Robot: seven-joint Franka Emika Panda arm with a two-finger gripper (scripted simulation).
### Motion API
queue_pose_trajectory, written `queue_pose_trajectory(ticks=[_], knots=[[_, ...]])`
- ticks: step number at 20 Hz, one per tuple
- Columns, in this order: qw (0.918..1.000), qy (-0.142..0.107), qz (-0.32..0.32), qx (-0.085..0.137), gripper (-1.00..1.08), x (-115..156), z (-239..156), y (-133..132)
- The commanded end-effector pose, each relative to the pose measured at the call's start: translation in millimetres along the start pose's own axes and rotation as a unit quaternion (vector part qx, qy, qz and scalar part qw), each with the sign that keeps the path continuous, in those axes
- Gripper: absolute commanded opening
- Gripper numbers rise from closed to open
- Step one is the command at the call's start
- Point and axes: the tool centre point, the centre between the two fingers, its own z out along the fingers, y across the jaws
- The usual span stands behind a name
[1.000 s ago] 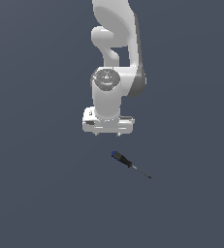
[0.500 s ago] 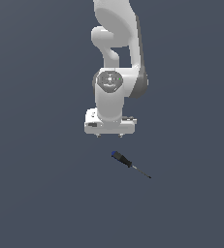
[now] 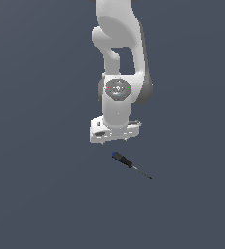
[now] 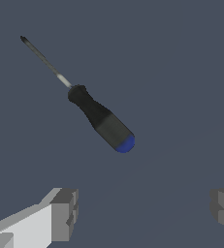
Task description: Pick up the object and move it to a goal position.
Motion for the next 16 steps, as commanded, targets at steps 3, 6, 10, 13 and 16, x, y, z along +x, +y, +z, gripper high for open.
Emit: queue_pose_trajectory(ticks=[3, 6, 10, 13, 16], knots=[[0.9976, 0.003, -0.069, -0.002, 1.00, 17, 9, -11], [0.9927, 0.006, -0.120, -0.003, 1.00, 29, 16, -20], [0.9822, 0.011, -0.187, -0.004, 1.00, 44, 25, -31], [0.9715, 0.014, -0.236, -0.004, 1.00, 55, 33, -40], [0.9600, 0.018, -0.280, -0.004, 1.00, 64, 39, -48]])
